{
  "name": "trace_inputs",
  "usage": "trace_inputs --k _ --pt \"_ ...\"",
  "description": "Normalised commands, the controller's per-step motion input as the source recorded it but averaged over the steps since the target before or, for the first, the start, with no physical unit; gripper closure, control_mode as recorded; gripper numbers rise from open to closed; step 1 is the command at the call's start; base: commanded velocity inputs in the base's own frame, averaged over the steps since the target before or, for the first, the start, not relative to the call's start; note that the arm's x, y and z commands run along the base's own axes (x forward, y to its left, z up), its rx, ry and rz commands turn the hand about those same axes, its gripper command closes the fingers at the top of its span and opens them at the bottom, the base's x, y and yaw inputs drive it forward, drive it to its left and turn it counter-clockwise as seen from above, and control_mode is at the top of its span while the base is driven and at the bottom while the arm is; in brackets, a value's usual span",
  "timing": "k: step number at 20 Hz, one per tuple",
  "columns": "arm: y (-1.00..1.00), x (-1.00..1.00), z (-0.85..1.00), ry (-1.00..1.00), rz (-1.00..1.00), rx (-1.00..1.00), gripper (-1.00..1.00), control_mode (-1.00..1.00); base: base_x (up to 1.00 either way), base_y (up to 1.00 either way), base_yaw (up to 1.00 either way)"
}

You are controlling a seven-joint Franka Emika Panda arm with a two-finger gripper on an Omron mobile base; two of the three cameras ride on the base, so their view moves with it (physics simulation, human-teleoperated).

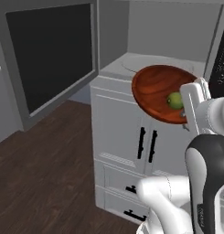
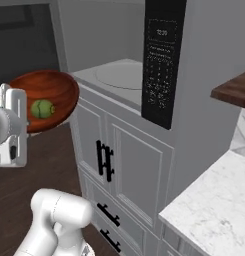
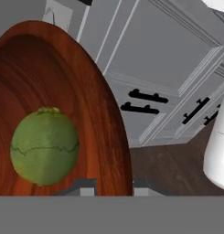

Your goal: Pick the lime from the sink and place it in the bowl. Then pick the bowl and place it in the microwave. Then close the microwave door and press the start button.

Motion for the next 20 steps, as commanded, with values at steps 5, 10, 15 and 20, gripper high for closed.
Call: trace_inputs --k 5,10,15,20 --pt "0.0 0.0 0.0 0.0 0.0 0.0 1.0 1.0 0.28 0.0 0.24" --pt "0.0 0.0 0.0 0.0 0.0 0.0 1.0 1.0 0.44 -0.05 0.1" --pt "0.0 0.0 0.0 0.0 0.0 0.0 1.0 1.0 0.39 0.0 0.0" --pt "-0.13 0.06 0.08 -0.02 -0.01 0.01 1.0 -1.0 0.09 0.0 0.0"
